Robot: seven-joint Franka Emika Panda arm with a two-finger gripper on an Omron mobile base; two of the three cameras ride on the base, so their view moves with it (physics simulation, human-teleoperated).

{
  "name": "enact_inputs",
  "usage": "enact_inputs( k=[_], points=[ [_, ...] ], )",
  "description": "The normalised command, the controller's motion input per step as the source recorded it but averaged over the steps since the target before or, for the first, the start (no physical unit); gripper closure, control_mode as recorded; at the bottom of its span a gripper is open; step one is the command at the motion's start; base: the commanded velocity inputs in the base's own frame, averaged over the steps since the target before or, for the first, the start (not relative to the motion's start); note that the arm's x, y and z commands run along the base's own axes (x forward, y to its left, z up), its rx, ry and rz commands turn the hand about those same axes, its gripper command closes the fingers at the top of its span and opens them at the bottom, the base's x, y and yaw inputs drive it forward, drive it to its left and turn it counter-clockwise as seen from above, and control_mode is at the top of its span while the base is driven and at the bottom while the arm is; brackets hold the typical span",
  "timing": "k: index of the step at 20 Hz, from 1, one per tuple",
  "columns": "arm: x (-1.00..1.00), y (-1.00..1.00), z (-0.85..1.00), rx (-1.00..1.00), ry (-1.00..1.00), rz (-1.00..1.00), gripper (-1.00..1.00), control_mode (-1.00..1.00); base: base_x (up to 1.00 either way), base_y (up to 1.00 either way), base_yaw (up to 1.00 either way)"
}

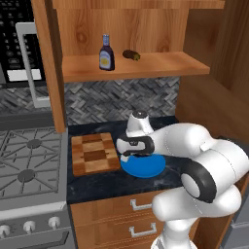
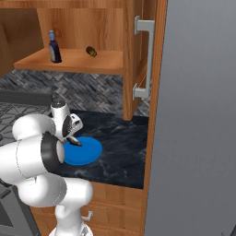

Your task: Pick the fish from the plate and place it on the cutting board. Then pick the condiment bottle from the cabinet and place it next to the cutting board.

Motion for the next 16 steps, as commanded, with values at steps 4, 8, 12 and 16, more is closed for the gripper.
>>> enact_inputs(
  k=[4,8,12,16],
  points=[
    [0.00,0.37,0.10,0.00,-0.02,0.00,1.00,-1.00,0.00,0.00,0.00],
    [0.00,0.37,0.10,0.00,-0.01,0.00,1.00,-1.00,0.00,0.00,0.00],
    [0.00,0.40,0.08,0.00,-0.02,0.00,1.00,-1.00,0.00,0.00,0.00],
    [0.00,0.43,0.03,0.00,-0.01,0.00,1.00,-1.00,0.00,0.00,0.00]
  ],
)
